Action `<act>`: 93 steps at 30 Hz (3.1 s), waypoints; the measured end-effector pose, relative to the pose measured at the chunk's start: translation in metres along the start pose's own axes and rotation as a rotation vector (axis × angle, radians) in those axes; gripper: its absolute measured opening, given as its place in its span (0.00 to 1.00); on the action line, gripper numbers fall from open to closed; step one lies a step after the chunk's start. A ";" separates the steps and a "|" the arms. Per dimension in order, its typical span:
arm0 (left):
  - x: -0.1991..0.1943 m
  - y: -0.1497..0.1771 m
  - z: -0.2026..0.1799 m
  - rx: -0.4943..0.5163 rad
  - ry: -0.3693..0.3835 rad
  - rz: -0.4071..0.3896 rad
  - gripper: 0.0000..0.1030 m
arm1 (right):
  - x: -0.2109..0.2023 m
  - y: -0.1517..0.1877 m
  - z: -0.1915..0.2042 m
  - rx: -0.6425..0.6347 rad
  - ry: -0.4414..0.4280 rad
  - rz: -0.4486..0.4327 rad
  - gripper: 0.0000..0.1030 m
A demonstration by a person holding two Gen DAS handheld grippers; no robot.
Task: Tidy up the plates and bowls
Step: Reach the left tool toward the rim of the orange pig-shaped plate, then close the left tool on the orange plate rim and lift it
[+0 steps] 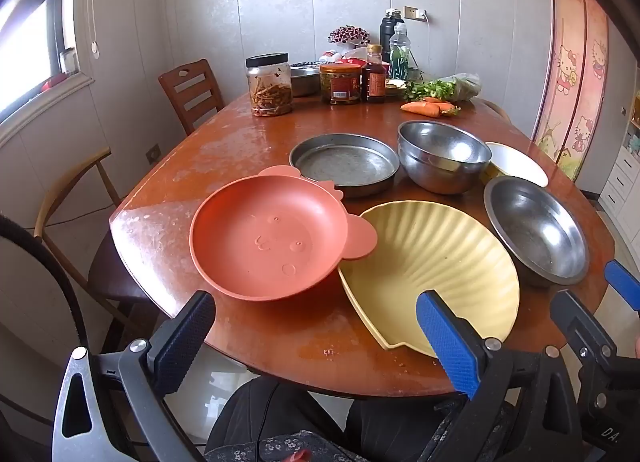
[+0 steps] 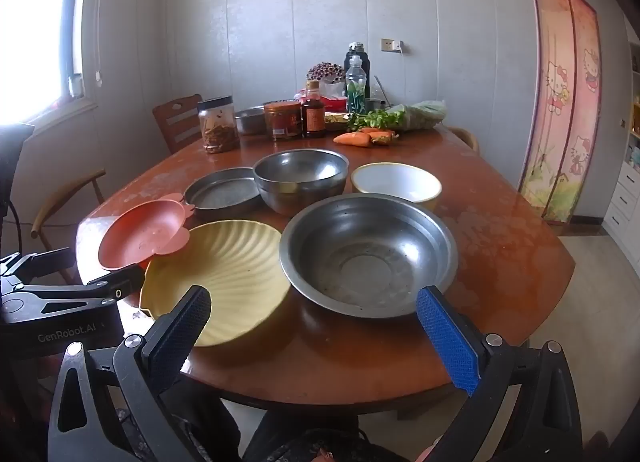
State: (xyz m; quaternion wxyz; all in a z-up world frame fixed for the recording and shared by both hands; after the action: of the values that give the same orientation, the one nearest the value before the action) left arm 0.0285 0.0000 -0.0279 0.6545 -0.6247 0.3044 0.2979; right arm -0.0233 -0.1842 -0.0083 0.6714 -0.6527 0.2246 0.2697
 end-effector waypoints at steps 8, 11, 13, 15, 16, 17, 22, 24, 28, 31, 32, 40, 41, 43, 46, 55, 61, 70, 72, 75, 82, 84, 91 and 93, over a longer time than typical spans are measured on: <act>0.001 0.000 0.000 0.000 -0.001 0.003 0.98 | 0.001 0.001 -0.001 0.000 0.000 0.005 1.00; 0.000 0.000 0.000 -0.001 0.000 0.003 0.98 | 0.001 0.000 -0.001 0.000 0.000 0.002 1.00; 0.000 0.000 0.000 0.000 0.000 0.001 0.98 | 0.001 0.000 0.000 0.002 -0.001 0.004 1.00; 0.000 0.000 0.000 0.000 -0.001 0.002 0.98 | 0.001 0.000 0.000 0.002 0.001 0.003 1.00; 0.000 0.000 0.000 0.000 0.000 0.001 0.98 | 0.001 0.000 0.000 -0.001 -0.002 0.001 1.00; 0.000 0.000 0.000 -0.002 0.002 0.000 0.98 | 0.001 0.000 0.001 0.000 -0.006 0.001 1.00; 0.002 -0.002 -0.003 -0.002 0.012 -0.001 0.98 | 0.003 -0.002 0.001 0.000 -0.012 0.005 1.00; 0.002 -0.004 -0.005 -0.002 0.019 -0.003 0.98 | 0.004 -0.002 0.001 0.002 -0.010 0.008 1.00; 0.005 -0.006 0.004 -0.013 0.043 0.003 0.98 | 0.008 -0.006 0.003 0.002 -0.015 0.013 1.00; 0.010 -0.009 0.007 -0.023 0.047 0.011 0.98 | 0.010 -0.009 0.006 0.001 -0.030 0.015 1.00; 0.011 -0.010 0.008 -0.026 0.049 0.014 0.98 | 0.011 -0.010 0.008 -0.001 -0.029 0.016 1.00; 0.021 -0.017 0.017 -0.043 0.046 0.032 0.98 | 0.021 -0.021 0.016 0.007 -0.053 0.031 1.00; 0.022 -0.017 0.018 -0.046 0.046 0.034 0.98 | 0.022 -0.022 0.017 0.006 -0.056 0.031 1.00; 0.024 -0.020 0.022 -0.053 0.045 0.039 0.98 | 0.024 -0.027 0.021 0.004 -0.066 0.037 1.00; 0.027 -0.024 0.029 -0.066 0.039 0.046 0.98 | 0.028 -0.034 0.029 -0.010 -0.080 0.040 1.00; 0.034 -0.036 0.074 -0.143 0.027 0.053 0.98 | 0.048 -0.062 0.064 -0.069 -0.157 0.069 1.00; 0.053 -0.036 0.109 -0.196 0.014 0.114 0.98 | 0.076 -0.074 0.101 -0.181 -0.202 0.140 1.00; 0.064 -0.033 0.129 -0.253 0.104 0.160 0.97 | 0.113 -0.088 0.126 -0.215 -0.244 0.223 1.00; 0.067 -0.033 0.130 -0.251 0.108 0.171 0.94 | 0.120 -0.089 0.130 -0.227 -0.242 0.241 1.00; 0.072 -0.033 0.130 -0.259 0.146 0.194 0.80 | 0.131 -0.090 0.135 -0.212 -0.289 0.275 0.98; 0.082 -0.031 0.124 -0.263 0.233 0.224 0.58 | 0.148 -0.088 0.145 -0.201 -0.363 0.335 0.84; 0.085 -0.032 0.120 -0.251 0.241 0.229 0.54 | 0.153 -0.086 0.147 -0.200 -0.393 0.364 0.67; 0.088 -0.036 0.109 -0.212 0.265 0.233 0.43 | 0.156 -0.078 0.152 -0.225 -0.410 0.395 0.55; 0.088 -0.038 0.111 -0.214 0.266 0.229 0.43 | 0.155 -0.079 0.153 -0.229 -0.405 0.394 0.55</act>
State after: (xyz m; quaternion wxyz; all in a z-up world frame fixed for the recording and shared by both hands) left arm 0.1166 0.1098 -0.0674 0.5004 -0.6858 0.4238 0.3158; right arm 0.1378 -0.0209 -0.0432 0.5594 -0.6010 0.1763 0.5430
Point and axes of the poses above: each gripper's, at about its wrist camera, not at the fingertips, and x roughly the way its jaws point, z to its left, y to its underside, the point moved 4 cm from there along x, roughly the way its jaws point, and after that the axes turned 6 degrees about z, right-handed, at the moved point
